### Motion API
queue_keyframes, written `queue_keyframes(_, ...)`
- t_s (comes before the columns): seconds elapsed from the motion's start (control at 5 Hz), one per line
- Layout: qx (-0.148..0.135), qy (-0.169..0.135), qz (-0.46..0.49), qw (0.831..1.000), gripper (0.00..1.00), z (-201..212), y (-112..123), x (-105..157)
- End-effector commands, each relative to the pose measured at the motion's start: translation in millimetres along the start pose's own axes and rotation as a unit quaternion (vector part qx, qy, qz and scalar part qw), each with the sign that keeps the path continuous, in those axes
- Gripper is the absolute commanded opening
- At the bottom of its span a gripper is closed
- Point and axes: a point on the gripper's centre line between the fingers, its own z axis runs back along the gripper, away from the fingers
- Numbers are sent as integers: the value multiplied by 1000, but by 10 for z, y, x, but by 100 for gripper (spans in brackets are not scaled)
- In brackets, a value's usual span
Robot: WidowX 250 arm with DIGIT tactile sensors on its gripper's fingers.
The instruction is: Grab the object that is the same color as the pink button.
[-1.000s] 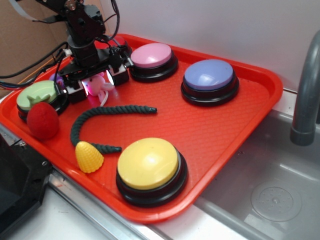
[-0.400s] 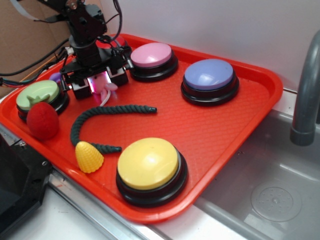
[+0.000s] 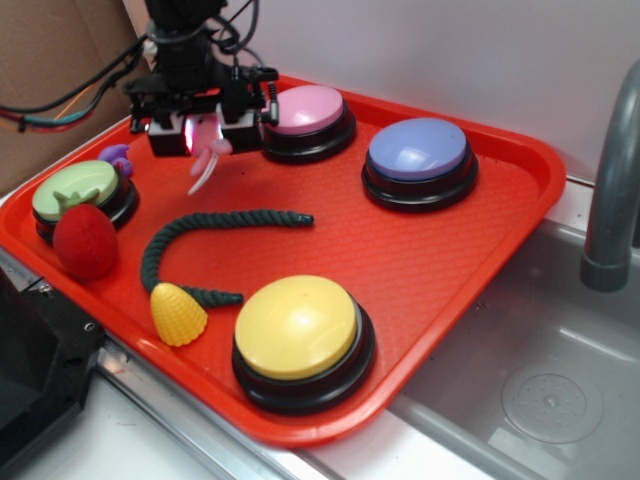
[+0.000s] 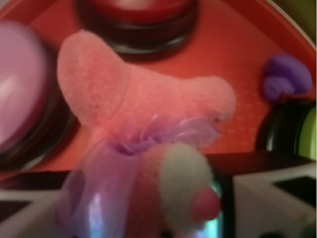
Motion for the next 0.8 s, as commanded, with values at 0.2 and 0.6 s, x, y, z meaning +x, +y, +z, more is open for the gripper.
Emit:
queue_keyframes(0.2,-112,30,-311,943,0,805,-126,-253)
queue_keyframes(0.6,-120,4,-295,948,0,895,-8,-288)
